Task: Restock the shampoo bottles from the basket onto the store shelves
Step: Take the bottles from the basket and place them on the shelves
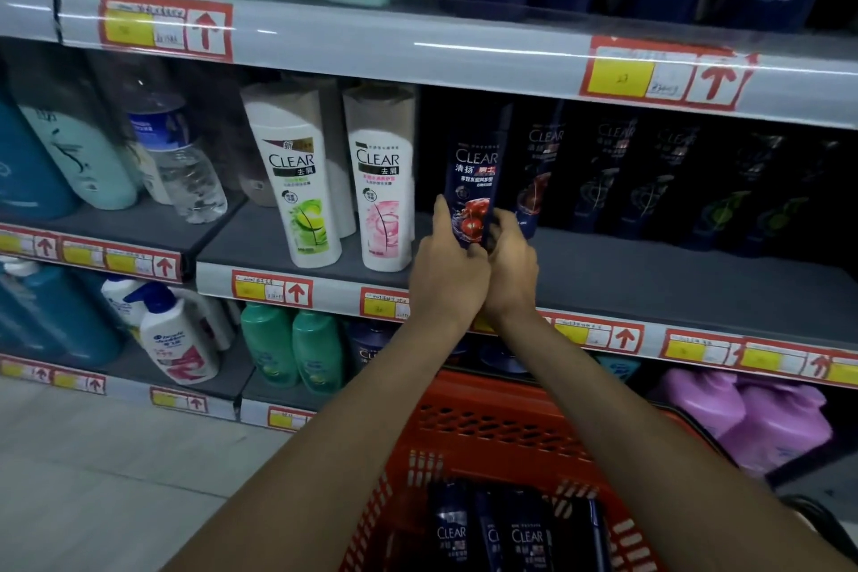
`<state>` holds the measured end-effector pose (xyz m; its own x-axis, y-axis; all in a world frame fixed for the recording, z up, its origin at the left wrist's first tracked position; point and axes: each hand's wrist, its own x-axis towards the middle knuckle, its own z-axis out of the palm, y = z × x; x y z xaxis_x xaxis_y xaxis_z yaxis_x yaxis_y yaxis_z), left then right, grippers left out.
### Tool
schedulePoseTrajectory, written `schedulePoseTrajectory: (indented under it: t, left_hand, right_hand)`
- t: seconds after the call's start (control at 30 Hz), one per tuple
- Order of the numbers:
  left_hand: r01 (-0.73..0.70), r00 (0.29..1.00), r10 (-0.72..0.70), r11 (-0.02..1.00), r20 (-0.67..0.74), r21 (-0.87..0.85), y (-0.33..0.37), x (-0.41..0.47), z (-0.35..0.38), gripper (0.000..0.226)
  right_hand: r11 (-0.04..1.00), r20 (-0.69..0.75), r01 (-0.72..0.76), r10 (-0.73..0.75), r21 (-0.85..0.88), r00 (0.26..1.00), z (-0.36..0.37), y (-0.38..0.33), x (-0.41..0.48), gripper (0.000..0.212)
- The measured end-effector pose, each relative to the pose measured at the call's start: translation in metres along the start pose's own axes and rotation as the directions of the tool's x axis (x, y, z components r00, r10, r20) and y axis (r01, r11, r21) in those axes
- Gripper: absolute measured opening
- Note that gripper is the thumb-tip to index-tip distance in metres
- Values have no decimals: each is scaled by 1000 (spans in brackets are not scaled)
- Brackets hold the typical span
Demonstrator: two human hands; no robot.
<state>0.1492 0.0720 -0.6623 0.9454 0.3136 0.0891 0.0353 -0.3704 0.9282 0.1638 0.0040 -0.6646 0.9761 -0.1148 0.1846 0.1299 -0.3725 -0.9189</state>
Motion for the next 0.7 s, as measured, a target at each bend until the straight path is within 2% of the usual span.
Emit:
schedulePoseTrajectory:
  t: [0.07,0.17,0.2,0.27,0.3,0.37,0.47,0.7]
  left_hand:
    - [-3,1000,3,1000,0,-2,0,1,0,79]
    - [4,1000,-4,1000,16,4,-1,1,1,64]
    - [19,1000,-20,1000,22,19,-2,1,0,54]
    - [34,999,-35,997,17,71,-6,2,-5,38]
    - [34,999,-35,994,13,100,-8,3,-7,35]
    - [31,999,-34,992,25,123,-8,4,-10,37]
    - [39,998,-45,992,52,117,-8,8,-8,53]
    - [61,996,-65,996,59,61,-8,16,-1,53]
  right_hand:
    - [998,-14,-6,5,-65,1000,-2,-5,-3,59]
    - [1000,-30,-31,31,-7,999,-6,-8,-8,76]
    - [999,-43,-35,35,-12,998,-7,-7,-9,70]
    - [997,-40,-56,53,-55,998,-8,0,-9,44]
    - [997,-25,-49,48,-62,999,-8,5,-6,43]
    - [997,33,-77,78,-15,996,-11,9,-3,49]
    - [992,76,-121,119,31,990,-15,5,0,48]
    - [976,101,-188,177,114,979,-10,7,10,51]
